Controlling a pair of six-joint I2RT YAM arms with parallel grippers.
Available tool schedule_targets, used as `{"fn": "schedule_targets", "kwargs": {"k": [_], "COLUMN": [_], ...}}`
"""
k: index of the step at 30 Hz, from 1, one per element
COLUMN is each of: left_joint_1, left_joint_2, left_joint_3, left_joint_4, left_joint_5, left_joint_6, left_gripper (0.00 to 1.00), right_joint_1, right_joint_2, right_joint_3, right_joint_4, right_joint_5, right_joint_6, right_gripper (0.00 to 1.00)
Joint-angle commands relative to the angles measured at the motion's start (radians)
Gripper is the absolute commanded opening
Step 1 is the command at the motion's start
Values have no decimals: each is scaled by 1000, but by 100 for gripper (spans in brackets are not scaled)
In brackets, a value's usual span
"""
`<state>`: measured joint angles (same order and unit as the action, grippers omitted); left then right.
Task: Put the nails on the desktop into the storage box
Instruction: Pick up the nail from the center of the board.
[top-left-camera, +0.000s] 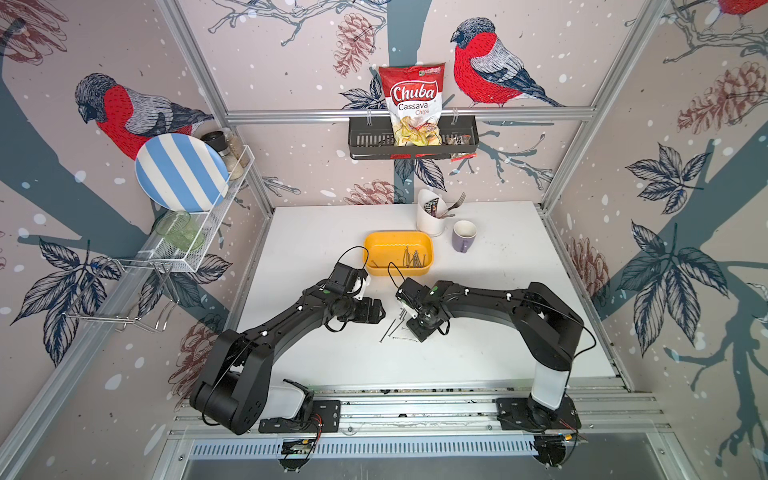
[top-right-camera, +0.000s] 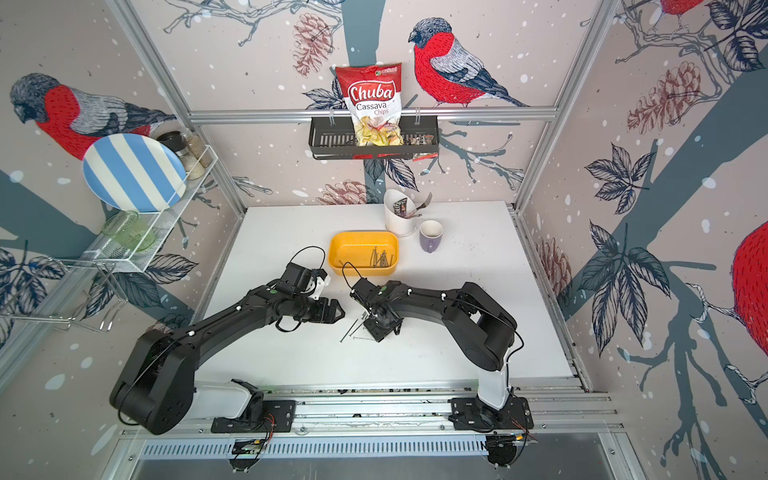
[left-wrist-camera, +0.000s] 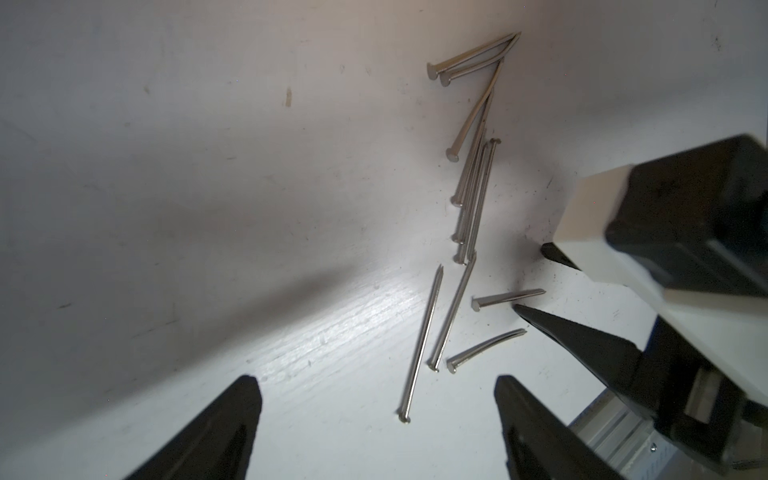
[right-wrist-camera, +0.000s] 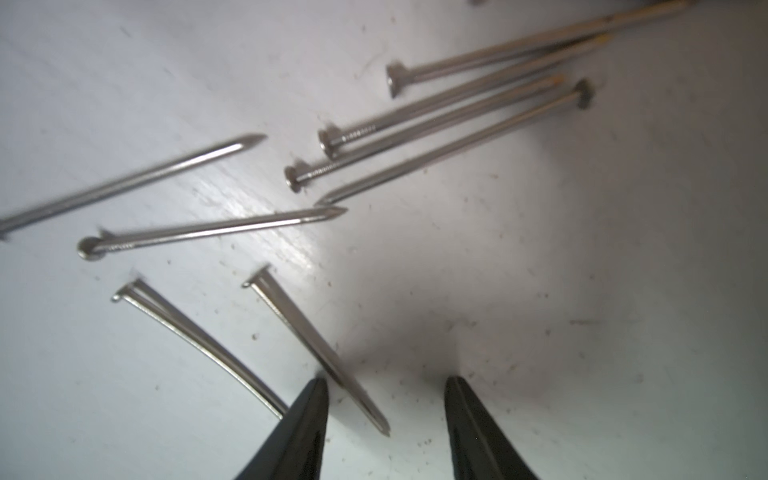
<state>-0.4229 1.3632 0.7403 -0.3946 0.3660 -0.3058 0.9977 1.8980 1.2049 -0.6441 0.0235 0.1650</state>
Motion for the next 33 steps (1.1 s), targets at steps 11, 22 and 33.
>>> {"fn": "schedule_targets", "kwargs": {"k": [11,22,33], "left_joint_1": [2,9,11], "left_joint_2": [-13,11,8], "left_joint_3": [11,21,27], "left_joint_4": [3,-1,3], "left_joint_5": [-16,-15,-23], "left_joint_6": [13,20,19], "left_gripper": [90,90,90], "right_joint_1": [33,4,-69], "right_joint_2": [131,110,-45], "right_joint_3": [96,52,20], "right_joint_4": [-12,11,7], "right_joint_5": [-26,-14,-15], "right_joint_6": [-91,-81,-57], "right_gripper": [41,15,2]}}
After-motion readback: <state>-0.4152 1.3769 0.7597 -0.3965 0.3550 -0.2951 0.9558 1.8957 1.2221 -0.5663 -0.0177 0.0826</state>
